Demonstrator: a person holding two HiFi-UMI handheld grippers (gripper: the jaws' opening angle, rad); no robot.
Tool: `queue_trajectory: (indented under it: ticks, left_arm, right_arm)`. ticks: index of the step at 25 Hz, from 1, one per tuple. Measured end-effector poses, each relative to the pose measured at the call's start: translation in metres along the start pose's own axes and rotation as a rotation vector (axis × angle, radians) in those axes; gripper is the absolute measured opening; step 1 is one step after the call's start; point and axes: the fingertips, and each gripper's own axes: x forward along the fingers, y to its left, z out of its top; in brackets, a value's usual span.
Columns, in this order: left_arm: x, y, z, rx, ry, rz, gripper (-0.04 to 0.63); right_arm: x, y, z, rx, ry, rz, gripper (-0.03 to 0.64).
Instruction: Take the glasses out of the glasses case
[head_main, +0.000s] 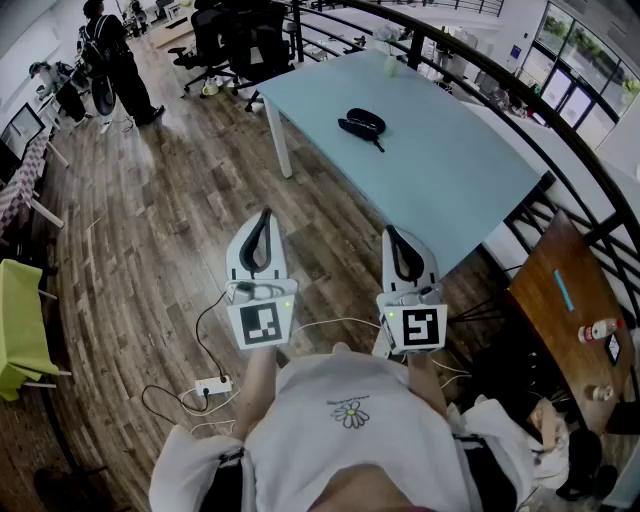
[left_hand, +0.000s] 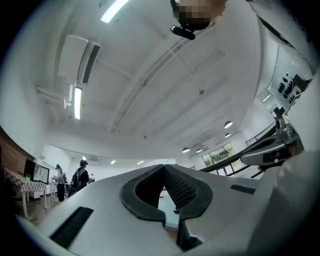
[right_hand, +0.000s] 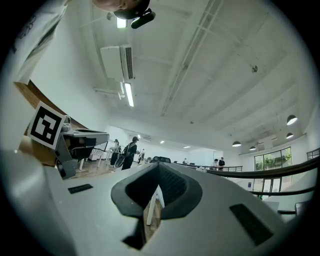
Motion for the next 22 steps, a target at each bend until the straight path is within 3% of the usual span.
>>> queue_trajectory:
  ticks: [14, 22]
  left_arm:
    - [0.026, -0.012, -0.015, 0.025, 0.028, 0.003, 0.017]
    - [0.041, -0.02, -0.026, 0.04, 0.042, -0.004, 0.017]
  right_arm:
    - [0.013, -0.02, -0.023, 0.043, 0.034, 0.014, 0.008]
    - [0.024, -0.039, -0.053, 0.128, 0.062, 0.006, 0.008]
